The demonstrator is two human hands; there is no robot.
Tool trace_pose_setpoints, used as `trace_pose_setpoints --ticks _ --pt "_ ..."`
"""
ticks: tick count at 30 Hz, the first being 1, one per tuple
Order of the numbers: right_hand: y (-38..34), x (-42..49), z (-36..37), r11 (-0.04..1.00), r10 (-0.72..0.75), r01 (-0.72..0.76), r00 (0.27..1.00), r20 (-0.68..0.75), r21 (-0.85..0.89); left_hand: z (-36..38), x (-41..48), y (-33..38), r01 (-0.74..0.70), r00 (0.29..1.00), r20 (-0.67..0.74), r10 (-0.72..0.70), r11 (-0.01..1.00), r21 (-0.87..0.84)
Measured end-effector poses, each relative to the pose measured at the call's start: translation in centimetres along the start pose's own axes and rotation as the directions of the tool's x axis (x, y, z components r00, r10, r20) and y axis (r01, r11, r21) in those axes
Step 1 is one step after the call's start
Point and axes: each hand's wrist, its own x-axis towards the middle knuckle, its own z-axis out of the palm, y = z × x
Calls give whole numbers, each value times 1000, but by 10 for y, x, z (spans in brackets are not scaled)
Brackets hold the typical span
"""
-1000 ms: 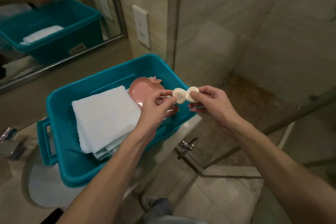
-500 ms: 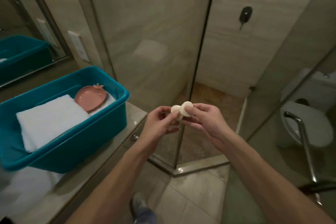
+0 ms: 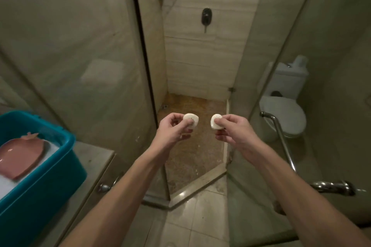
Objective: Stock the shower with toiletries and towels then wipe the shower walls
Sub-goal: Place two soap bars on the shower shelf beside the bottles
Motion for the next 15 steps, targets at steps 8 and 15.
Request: trace_pose_setpoints --ticks 8,15 --pt "-9 72 -29 998 -53 42 974 -219 -52 34 87 1 45 996 80 -45 999 -7" --pt "-26 155 -58 997 -77 82 950 -304 3 72 171 2 121 992 62 -114 984 -130"
